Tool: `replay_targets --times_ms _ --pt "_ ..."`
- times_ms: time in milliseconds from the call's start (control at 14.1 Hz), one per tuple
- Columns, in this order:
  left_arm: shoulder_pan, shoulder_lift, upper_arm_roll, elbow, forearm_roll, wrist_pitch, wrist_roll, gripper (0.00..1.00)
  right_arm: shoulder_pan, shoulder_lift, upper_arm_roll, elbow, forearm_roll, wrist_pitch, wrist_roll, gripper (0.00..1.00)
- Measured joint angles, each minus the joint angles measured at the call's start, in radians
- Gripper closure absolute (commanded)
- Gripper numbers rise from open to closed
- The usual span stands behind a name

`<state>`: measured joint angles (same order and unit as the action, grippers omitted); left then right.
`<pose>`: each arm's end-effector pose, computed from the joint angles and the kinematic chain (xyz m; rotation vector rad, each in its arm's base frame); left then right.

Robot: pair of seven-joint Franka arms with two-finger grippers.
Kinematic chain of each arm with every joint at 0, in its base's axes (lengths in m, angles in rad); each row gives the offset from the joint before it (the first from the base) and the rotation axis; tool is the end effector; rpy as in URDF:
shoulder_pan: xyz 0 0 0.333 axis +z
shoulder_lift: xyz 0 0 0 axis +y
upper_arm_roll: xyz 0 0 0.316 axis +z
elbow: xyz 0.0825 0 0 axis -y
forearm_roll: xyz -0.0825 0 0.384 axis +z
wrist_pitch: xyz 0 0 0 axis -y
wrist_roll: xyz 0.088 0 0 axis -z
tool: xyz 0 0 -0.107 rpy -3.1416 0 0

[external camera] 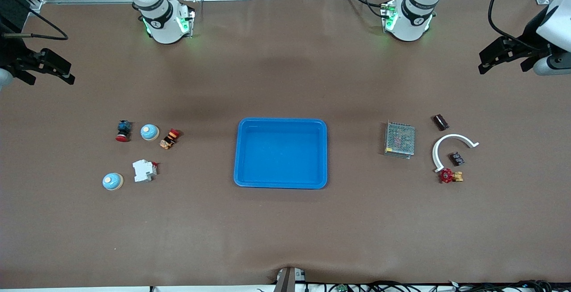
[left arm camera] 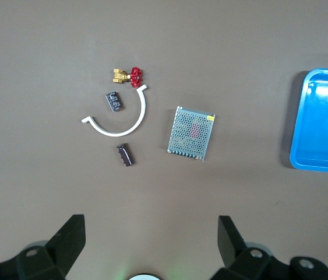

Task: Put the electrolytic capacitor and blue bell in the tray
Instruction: 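Move the right gripper toward a blue bell while the left gripper reaches a capacitor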

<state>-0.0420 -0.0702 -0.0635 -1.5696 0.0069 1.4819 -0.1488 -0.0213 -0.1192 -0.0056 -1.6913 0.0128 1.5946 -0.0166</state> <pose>0.5205 -0.0557 0.6551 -3.1273 -0.0689 0.0251 0.5187 -0.0128 0.6336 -3.1284 0.0163 -0.0356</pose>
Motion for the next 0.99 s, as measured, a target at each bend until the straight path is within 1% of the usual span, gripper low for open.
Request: replay_targets --times_ms 142,284,426,567,709,851,993 --pt "0.002 0.010 0.001 -0.007 0.000 -0.009 0.000 0.00 0.000 0.000 -0.001 0.002 0.000 -0.001 0.000 0.00" --pt "0.003 0.021 0.002 -0.035 0.013 -0.016 0.000 0.00 0.000 0.000 -0.001 0.008 0.000 -0.002 0.000 0.00" --pt "0.004 0.035 0.002 -0.067 0.065 -0.011 0.000 0.00 0.000 0.000 -0.001 0.012 0.000 -0.002 0.000 0.00" --pt "0.012 0.045 0.003 -0.099 0.093 0.022 -0.002 0.00 0.000 0.000 0.000 0.012 0.000 -0.003 0.000 0.00" --pt "0.057 0.047 0.003 -0.160 0.100 0.113 0.000 0.00 0.000 0.000 0.001 0.012 0.000 -0.004 0.000 0.00" --pt "0.118 0.049 0.004 -0.253 0.100 0.247 0.015 0.00 0.000 0.012 0.001 0.011 -0.001 -0.007 0.000 0.00" --pt "0.150 0.052 0.004 -0.341 0.100 0.365 0.019 0.00 0.000 0.044 0.001 0.010 -0.016 -0.003 0.000 0.00"
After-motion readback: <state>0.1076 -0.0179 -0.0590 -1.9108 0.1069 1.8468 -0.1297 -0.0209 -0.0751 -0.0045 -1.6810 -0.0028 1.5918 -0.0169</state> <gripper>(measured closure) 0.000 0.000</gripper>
